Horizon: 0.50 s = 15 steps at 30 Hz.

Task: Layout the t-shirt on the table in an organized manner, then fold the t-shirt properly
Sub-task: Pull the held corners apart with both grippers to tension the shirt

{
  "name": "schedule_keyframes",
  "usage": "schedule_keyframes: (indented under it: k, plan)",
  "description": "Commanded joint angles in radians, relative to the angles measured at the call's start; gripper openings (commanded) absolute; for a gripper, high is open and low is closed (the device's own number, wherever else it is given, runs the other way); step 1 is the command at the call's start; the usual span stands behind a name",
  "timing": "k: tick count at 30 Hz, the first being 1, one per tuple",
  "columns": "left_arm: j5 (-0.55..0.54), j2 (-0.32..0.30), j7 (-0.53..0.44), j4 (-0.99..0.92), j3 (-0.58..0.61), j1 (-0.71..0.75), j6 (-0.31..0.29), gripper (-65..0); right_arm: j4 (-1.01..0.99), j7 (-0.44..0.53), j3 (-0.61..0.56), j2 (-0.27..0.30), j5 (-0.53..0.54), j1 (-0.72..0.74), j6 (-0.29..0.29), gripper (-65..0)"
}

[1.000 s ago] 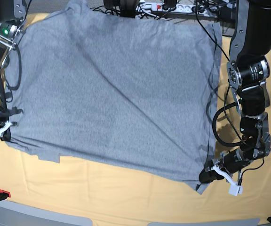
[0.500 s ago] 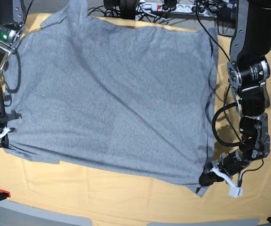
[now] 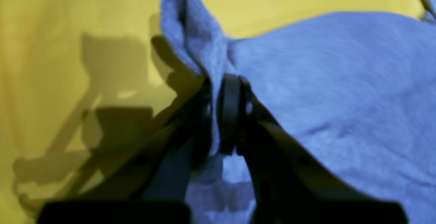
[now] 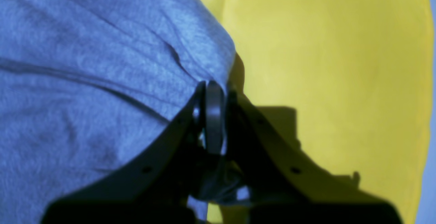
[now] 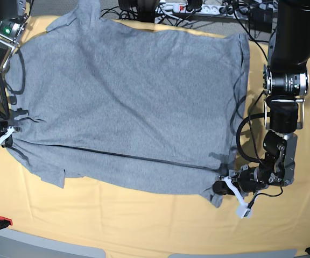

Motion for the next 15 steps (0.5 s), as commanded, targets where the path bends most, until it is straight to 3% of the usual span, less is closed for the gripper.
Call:
schedule_keyframes:
  k: [1, 5, 14, 15]
  plan:
    - [-0.014, -0.014, -0.008, 0.018, -0.003, -0.039, -0.002, -65.0, 0.013, 0.023, 0.005, 0.026, 0.007, 0.025, -0.006, -65.0]
    - [0.002, -0.038, -0.010, 0.018, -0.003, -0.039, -0.002, -65.0, 0.013, 0.052, 0.005, 0.026, 0.007, 0.028, -0.005, -65.0]
    - [0.007, -0.070, -0.125, 0.018, -0.003, -0.040, -0.002, -65.0, 0.013, 0.118, 0.005, 0.026, 0.008, 0.029, 0.005, -65.0]
    - [0.007, -0.069, -0.124, 0.018, -0.003, -0.039, -0.003, -61.9, 0.013, 0.120, 0.005, 0.026, 0.008, 0.031, 0.005, -65.0]
